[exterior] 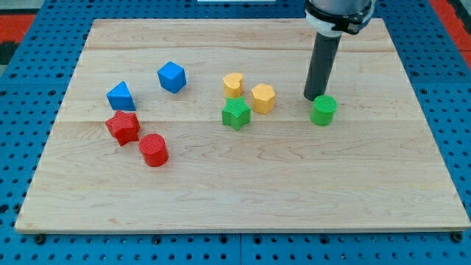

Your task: Slide the green circle towards the green star

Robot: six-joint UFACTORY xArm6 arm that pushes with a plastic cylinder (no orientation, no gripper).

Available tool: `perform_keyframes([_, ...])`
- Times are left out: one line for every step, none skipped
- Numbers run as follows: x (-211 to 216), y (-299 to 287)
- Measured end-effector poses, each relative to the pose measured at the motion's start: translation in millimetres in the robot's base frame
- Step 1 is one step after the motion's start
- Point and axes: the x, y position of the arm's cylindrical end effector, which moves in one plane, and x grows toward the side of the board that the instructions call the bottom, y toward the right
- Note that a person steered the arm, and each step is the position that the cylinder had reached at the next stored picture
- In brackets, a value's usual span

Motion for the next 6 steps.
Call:
perform_keyframes([10.1,27.6])
perform_keyframes([38.5,27.4])
perform_keyframes([52.8,38.5])
perform_keyframes([80.9,60.8])
perform_keyframes([82.0,-3.5])
perform_keyframes([81.8,-23.5])
